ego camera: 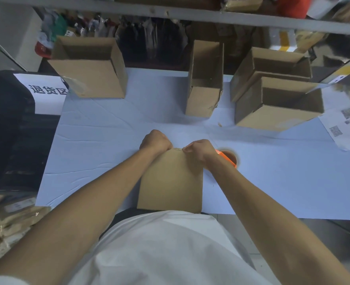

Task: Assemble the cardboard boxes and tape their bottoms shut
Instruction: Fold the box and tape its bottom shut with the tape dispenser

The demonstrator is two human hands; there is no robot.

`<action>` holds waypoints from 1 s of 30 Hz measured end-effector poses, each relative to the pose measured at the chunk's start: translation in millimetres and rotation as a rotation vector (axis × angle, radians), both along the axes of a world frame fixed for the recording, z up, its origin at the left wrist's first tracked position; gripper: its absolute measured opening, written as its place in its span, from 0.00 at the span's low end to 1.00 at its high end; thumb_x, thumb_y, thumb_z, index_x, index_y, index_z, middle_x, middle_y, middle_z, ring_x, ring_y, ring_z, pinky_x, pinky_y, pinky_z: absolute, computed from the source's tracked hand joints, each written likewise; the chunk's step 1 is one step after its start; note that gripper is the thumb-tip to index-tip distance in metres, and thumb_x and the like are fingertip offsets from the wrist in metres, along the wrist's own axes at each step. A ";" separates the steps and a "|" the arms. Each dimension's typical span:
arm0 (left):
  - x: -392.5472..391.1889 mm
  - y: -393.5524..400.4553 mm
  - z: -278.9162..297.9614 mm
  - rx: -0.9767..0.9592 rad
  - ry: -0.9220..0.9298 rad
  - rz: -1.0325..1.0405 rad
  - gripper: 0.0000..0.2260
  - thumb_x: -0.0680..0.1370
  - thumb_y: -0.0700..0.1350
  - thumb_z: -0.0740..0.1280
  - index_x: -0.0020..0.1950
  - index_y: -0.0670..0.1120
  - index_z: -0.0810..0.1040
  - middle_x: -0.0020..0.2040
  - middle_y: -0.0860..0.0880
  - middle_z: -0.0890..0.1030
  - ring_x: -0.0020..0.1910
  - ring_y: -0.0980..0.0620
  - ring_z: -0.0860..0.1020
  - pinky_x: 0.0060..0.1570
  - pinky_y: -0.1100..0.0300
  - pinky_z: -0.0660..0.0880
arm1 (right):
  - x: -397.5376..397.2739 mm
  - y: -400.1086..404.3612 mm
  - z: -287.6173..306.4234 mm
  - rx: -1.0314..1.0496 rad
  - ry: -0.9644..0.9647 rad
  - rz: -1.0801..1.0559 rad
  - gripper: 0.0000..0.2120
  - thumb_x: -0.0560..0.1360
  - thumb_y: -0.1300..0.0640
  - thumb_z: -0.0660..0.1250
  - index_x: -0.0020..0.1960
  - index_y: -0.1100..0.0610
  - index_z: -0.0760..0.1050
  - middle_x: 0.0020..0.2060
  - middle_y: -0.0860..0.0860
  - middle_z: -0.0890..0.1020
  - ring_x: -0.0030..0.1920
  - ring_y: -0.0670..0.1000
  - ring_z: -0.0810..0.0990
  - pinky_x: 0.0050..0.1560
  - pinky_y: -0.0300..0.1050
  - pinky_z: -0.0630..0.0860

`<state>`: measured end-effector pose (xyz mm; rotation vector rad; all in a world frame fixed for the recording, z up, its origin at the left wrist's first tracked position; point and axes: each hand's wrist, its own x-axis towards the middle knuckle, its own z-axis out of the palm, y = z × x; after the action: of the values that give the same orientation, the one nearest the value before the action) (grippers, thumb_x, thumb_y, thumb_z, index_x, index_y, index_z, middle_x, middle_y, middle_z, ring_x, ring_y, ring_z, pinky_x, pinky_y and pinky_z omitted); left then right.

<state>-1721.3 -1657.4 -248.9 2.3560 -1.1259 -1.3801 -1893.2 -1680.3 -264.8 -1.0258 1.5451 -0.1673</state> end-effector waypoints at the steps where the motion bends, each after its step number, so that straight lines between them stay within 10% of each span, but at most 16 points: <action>1: 0.5 -1.8 0.3 0.002 0.015 0.007 0.08 0.66 0.40 0.72 0.43 0.43 0.84 0.43 0.49 0.84 0.45 0.48 0.82 0.51 0.52 0.81 | 1.9 -1.6 0.8 0.033 0.034 -0.011 0.10 0.70 0.59 0.73 0.49 0.62 0.82 0.46 0.54 0.83 0.49 0.56 0.81 0.53 0.48 0.78; 14: 5.3 47.7 -22.5 -0.720 -0.227 -0.449 0.06 0.77 0.40 0.68 0.49 0.47 0.84 0.47 0.50 0.80 0.49 0.45 0.74 0.51 0.49 0.69 | -10.8 25.6 -6.5 -0.636 0.044 0.439 0.12 0.77 0.61 0.64 0.53 0.48 0.83 0.49 0.45 0.83 0.48 0.41 0.77 0.49 0.25 0.66; 23: 1.3 56.4 -16.0 -0.539 -0.543 -0.757 0.15 0.79 0.44 0.59 0.64 0.54 0.75 0.59 0.53 0.77 0.63 0.47 0.68 0.63 0.51 0.57 | -9.3 29.8 -2.9 -0.549 0.072 0.506 0.09 0.77 0.50 0.67 0.54 0.48 0.83 0.50 0.44 0.83 0.51 0.44 0.79 0.48 0.37 0.71; 26: -18.0 84.3 -26.9 -0.295 -0.629 -0.596 0.29 0.79 0.58 0.59 0.77 0.55 0.53 0.77 0.42 0.54 0.75 0.39 0.52 0.69 0.38 0.49 | -8.1 31.3 -0.2 -0.535 0.082 0.467 0.11 0.77 0.51 0.67 0.57 0.51 0.83 0.53 0.46 0.84 0.53 0.46 0.79 0.53 0.42 0.73; 30: -36.5 96.8 -34.4 -0.164 -0.552 -0.461 0.39 0.75 0.68 0.56 0.78 0.57 0.38 0.75 0.40 0.31 0.74 0.32 0.44 0.67 0.34 0.56 | -7.6 33.4 4.4 -0.511 0.099 0.374 0.10 0.77 0.52 0.69 0.55 0.52 0.84 0.50 0.48 0.86 0.51 0.48 0.82 0.53 0.43 0.75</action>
<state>-1757.9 -1560.6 -283.3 2.5192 -1.9403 -0.6858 -1900.8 -1647.0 -260.3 -1.7302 1.3965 -0.2596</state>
